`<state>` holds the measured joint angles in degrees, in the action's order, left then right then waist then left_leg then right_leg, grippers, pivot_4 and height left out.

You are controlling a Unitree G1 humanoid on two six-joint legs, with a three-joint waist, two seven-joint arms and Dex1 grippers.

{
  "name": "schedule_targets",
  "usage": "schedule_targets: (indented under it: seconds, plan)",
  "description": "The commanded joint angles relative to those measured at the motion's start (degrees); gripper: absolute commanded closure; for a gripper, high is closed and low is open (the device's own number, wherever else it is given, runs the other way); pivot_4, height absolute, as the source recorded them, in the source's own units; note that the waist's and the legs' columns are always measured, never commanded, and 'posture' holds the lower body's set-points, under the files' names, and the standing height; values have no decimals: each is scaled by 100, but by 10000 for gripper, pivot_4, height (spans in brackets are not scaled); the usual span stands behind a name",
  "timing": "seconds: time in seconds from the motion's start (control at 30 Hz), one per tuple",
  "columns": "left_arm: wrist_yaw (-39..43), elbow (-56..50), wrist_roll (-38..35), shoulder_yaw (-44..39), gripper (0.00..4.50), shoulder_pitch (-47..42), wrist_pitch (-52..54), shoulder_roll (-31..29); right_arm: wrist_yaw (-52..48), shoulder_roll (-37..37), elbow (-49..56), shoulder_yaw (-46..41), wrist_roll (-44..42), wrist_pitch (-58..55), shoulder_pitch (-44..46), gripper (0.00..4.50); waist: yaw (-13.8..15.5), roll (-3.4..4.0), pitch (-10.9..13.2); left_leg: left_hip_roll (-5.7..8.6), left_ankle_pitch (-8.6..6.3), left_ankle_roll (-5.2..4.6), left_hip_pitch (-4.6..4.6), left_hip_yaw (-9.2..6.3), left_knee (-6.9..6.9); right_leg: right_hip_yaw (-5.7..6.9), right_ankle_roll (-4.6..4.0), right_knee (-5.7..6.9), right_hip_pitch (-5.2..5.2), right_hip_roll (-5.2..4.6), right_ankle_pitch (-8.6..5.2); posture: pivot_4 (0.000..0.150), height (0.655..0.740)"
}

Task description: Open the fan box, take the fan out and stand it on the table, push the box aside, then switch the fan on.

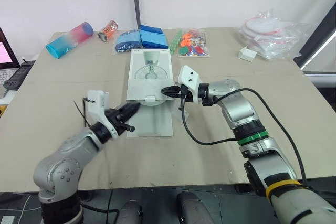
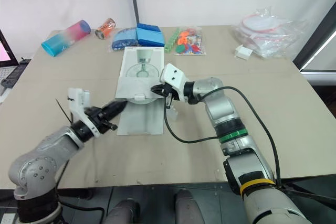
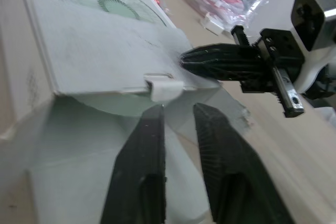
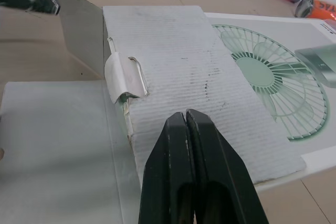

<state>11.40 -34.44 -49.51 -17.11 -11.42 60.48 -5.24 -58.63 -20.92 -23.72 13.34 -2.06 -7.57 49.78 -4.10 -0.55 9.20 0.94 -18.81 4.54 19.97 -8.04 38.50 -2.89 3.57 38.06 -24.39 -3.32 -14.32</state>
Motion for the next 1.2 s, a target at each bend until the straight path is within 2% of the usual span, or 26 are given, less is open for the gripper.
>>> schedule_targets:
  seconds: [0.03,0.2,0.23,0.33,0.53,0.9,1.2]
  plan:
    - [-648,-177,-538,-17,18219,115,-32,488,-60,-20,61,28,3,16,-6,45000,6,-2,-1,1,0,0,0,0,1,0,0,0,1,-1,0,1500,7400]
    - [-1129,-123,-825,280,865,358,-199,984,-95,-37,54,51,21,8,-1,45000,16,-2,-1,0,0,0,-1,4,0,-3,0,-1,1,1,0,1500,7400]
    - [-1214,-90,-902,338,351,406,-215,1079,-102,-38,53,56,24,7,0,45000,21,-3,-1,0,0,0,-2,6,0,-4,0,-1,2,1,0,1500,7400]
    - [-1597,178,-1209,311,351,510,-348,1342,-135,-39,59,73,27,-2,2,45000,45,-3,-2,0,0,0,-2,7,0,-4,0,-1,2,1,0,1500,7400]
    - [-2099,543,-1678,395,351,577,-708,1312,-202,-46,102,91,36,-28,-11,45000,104,-3,-2,1,0,0,-5,11,0,-8,0,-2,2,1,0,1500,7400]
    - [-2285,1581,-1704,757,351,203,-1672,1570,-303,-122,138,101,53,-54,-11,45000,148,-4,-4,2,0,0,-10,20,0,-13,0,-3,3,0,0,1500,7400]
    - [-2188,2265,-1561,1062,351,-159,-2036,1453,-317,-163,181,98,72,-91,-5,45000,149,-5,-5,2,0,0,-12,20,0,-13,0,-4,5,0,0,1500,7400]
